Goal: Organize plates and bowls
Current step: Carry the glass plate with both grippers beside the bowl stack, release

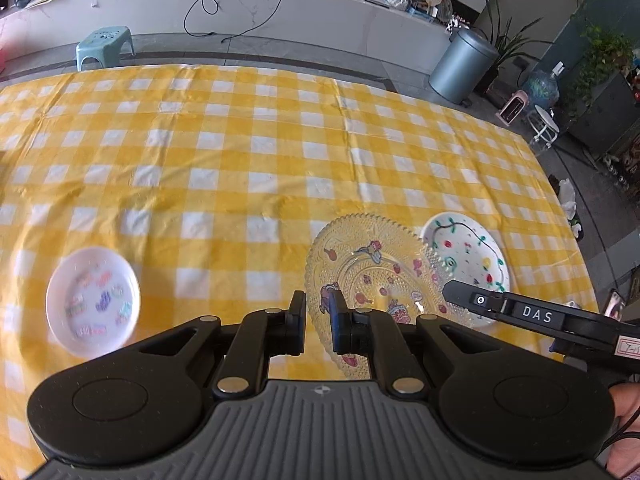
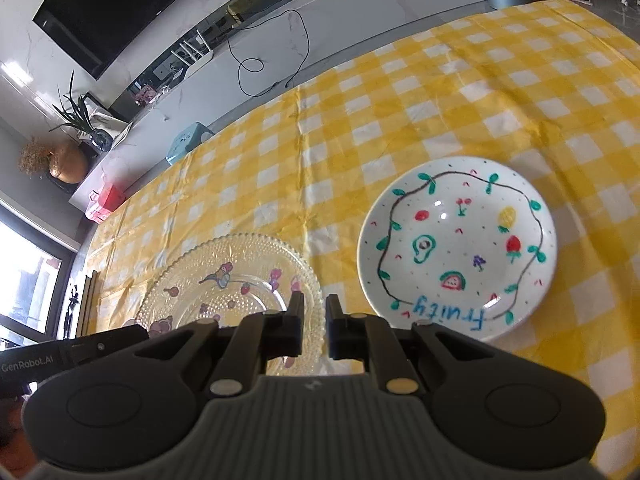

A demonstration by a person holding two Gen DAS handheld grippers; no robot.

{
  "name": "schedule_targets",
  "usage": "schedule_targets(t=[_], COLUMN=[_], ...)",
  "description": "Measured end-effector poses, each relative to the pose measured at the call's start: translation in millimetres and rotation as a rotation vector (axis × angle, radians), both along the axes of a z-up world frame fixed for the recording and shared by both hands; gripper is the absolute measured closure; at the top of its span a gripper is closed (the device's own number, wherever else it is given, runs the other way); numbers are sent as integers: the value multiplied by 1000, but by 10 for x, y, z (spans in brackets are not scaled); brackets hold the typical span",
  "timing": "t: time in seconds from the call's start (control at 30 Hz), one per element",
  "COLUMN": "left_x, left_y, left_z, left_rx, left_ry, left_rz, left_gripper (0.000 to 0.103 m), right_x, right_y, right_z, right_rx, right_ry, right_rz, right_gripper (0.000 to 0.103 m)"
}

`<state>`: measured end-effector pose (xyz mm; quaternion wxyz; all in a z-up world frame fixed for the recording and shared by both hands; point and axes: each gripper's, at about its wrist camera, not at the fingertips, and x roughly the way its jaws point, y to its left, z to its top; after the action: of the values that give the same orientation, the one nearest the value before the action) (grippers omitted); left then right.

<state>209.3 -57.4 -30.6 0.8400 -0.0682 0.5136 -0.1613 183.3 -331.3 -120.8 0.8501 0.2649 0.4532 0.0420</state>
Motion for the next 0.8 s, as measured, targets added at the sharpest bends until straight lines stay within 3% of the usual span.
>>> schedule_targets(t=[0.43, 0.8], left_x=[-841, -1115], left_y=[-229, -435], left_z=[-234, -385], left_rx=[28, 111], left_ry=[-45, -109], left_rz=[37, 48], left_gripper=[91, 90], right_x=[-757, -855], right_y=[-143, -167], right_z=[-125, -326], right_rx=[-25, -50], right_ry=[37, 111], right_rz=[-24, -7], right_gripper=[96, 96])
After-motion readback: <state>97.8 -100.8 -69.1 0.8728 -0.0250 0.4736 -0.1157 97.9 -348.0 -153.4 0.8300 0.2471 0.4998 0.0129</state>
